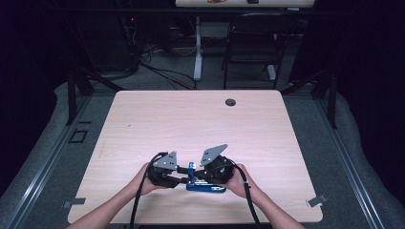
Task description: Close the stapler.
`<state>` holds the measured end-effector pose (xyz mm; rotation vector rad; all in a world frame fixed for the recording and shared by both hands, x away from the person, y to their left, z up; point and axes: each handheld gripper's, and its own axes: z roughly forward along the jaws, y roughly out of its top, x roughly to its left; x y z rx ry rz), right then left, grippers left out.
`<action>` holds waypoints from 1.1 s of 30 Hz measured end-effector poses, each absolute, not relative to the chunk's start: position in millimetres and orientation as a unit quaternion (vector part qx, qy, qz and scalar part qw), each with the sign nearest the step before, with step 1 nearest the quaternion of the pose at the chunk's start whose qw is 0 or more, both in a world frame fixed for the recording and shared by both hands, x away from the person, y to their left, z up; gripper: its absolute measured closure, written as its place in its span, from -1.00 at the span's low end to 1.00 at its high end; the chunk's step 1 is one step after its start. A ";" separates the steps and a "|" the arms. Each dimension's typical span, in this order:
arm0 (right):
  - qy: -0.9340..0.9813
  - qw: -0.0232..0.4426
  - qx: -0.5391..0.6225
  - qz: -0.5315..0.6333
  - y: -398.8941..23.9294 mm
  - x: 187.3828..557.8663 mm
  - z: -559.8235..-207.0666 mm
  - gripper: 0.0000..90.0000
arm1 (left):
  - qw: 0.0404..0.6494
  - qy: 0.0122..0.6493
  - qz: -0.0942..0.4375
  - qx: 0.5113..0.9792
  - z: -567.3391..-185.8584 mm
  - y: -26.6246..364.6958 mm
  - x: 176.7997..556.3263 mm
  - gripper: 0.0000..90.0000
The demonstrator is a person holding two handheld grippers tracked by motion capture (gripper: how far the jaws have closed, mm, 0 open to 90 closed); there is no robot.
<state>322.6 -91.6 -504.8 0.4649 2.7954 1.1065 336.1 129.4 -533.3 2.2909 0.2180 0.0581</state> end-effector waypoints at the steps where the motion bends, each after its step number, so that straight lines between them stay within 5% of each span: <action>1: 0.918 0.050 0.153 0.363 -91.6 322.6 -504.8 0.95 | 0.407 0.084 0.021 0.909 -533.8 128.0 336.6 0.43; 33: 0.922 0.066 0.142 0.353 -129.5 317.0 -489.6 0.92 | 0.401 0.069 0.034 0.913 -540.3 104.4 336.9 0.43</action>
